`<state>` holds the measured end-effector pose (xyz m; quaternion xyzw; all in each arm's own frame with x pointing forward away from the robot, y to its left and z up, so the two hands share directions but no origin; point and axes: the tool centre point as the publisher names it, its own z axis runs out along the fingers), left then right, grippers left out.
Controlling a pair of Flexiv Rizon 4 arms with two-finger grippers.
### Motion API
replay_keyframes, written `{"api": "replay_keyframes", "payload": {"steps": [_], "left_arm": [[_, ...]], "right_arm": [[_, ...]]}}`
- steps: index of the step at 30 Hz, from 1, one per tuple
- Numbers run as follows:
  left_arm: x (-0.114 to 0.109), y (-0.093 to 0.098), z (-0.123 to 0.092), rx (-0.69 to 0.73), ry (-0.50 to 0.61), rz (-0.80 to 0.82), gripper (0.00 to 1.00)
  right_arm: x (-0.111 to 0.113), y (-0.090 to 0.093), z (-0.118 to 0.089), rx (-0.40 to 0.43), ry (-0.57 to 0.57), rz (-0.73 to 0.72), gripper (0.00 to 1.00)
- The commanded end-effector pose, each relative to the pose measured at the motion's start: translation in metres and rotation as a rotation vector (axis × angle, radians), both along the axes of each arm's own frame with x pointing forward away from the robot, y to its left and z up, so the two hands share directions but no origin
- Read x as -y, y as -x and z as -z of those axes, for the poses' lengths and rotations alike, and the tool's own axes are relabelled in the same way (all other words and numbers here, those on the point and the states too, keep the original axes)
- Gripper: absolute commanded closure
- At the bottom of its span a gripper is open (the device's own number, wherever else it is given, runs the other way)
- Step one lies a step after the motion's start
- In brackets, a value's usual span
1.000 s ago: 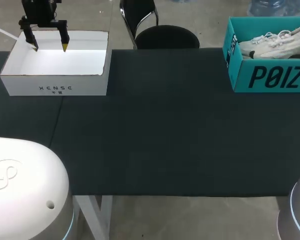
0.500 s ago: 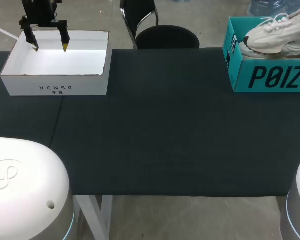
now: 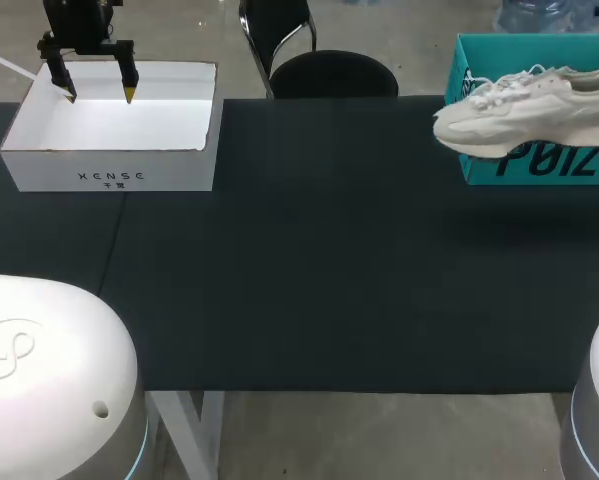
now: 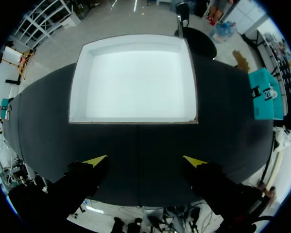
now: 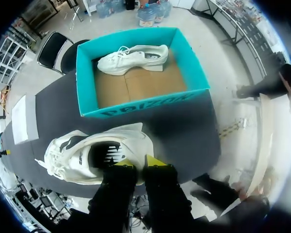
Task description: Take the shoe out of the shoebox, open the shoe tongue, remove and reinsert the insole, then place the shoe into the shoebox
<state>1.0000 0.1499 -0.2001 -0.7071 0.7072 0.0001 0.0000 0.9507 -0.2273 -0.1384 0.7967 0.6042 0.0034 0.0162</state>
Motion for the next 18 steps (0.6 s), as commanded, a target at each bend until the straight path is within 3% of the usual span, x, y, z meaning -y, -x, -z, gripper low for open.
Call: {"api": "replay_keyframes", "payload": {"steps": [1, 7, 13, 18], "left_arm": [[0.0, 0.0, 0.0, 0.0, 0.0, 0.0, 0.0], [0.0, 0.0, 0.0, 0.0, 0.0, 0.0, 0.0], [0.0, 0.0, 0.0, 0.0, 0.0, 0.0, 0.0], [0.0, 0.0, 0.0, 0.0, 0.0, 0.0, 0.0]], "right_arm": [[-0.034, 0.052, 0.022, 0.201, 0.052, 0.009, 1.0], [-0.067, 0.073, 0.063, 0.277, 0.079, -0.023, 1.0], [-0.084, 0.088, 0.098, 0.363, 0.1, -0.048, 1.0], [-0.094, 0.092, 0.127, 0.371, 0.105, -0.041, 1.0]]}}
